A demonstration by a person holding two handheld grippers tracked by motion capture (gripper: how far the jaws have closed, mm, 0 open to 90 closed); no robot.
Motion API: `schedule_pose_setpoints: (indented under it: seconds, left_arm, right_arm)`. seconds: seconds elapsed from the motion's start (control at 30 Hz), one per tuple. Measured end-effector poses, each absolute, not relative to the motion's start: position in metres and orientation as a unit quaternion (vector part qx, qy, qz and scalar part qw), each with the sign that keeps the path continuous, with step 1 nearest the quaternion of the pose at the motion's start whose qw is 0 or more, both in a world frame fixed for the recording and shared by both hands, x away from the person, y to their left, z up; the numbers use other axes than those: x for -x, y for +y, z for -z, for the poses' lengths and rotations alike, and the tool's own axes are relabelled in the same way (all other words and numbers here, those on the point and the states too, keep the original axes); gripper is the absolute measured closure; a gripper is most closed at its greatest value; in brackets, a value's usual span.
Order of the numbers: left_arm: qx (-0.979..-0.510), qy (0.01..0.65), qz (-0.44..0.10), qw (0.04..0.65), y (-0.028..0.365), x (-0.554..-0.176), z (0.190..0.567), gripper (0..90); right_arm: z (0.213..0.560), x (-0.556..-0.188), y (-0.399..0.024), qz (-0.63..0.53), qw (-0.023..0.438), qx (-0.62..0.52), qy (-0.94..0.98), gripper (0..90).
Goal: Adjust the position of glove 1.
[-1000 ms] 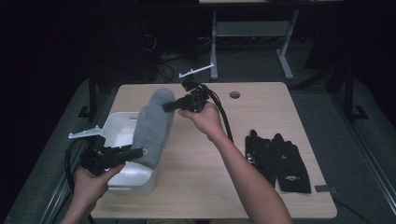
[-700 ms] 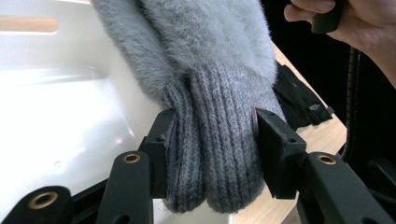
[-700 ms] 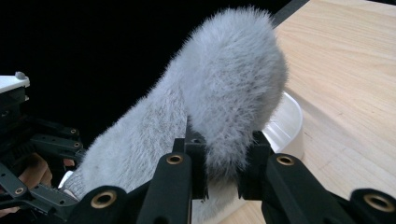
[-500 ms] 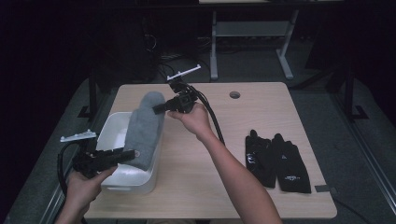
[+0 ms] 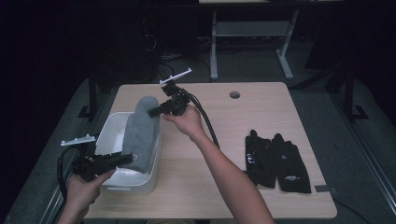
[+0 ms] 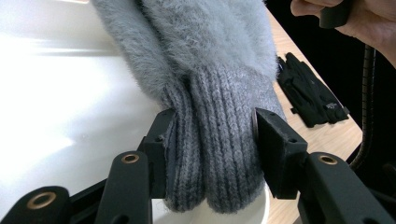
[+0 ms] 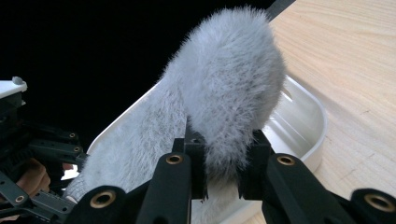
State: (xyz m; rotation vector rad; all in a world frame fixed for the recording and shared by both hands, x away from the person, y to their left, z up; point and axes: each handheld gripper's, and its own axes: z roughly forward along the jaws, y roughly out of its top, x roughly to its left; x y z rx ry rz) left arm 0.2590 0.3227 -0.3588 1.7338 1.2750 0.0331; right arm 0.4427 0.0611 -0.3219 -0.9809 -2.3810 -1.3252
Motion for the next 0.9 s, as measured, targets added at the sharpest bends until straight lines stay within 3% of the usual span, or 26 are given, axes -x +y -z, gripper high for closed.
schedule_pose_setpoints:
  seconds: [0.9]
  left_arm:
    - [-0.711, 0.545, -0.004, 0.444, 0.328, -0.264, 0.387, 50.5]
  right_arm:
    - [0.356, -0.450, 0.080, 0.422, 0.135, 0.345, -0.827, 76.6]
